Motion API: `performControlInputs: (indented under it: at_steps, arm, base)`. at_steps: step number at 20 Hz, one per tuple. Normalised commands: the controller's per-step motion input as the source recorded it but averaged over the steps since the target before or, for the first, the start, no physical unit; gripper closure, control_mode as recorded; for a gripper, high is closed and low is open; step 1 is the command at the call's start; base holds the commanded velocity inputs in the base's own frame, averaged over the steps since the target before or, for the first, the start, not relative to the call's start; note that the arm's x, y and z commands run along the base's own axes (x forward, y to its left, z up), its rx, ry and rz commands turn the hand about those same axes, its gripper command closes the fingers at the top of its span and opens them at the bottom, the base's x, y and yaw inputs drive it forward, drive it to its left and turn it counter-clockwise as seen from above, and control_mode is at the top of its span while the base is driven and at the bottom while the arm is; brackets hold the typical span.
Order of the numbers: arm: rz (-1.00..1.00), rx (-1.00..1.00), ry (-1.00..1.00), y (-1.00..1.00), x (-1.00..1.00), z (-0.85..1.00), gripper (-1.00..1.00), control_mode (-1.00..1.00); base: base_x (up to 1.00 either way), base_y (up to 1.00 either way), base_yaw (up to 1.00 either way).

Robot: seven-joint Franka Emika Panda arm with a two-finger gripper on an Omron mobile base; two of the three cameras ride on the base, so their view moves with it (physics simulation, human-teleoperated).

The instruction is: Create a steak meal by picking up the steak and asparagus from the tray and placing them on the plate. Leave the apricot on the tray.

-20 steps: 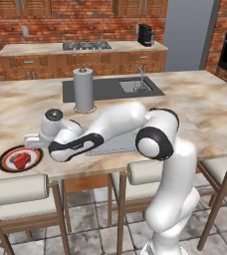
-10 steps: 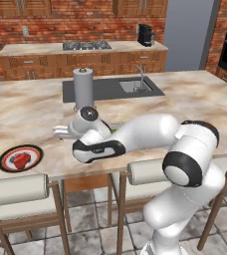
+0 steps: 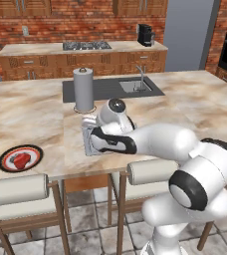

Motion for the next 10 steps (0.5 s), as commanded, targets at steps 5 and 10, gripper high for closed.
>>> performControlInputs:
  at_steps: [5, 10]
  arm:
    - [-0.33, 0.00, 0.14, -0.73, 0.27, 0.02, -1.00, -1.00]
    - [-0.39, 0.00, 0.04, -0.59, 0.16, -0.04, -1.00, -1.00]
  base:
    - [0.00, 0.00, 0.00]
    - [0.00, 0.00, 0.00]
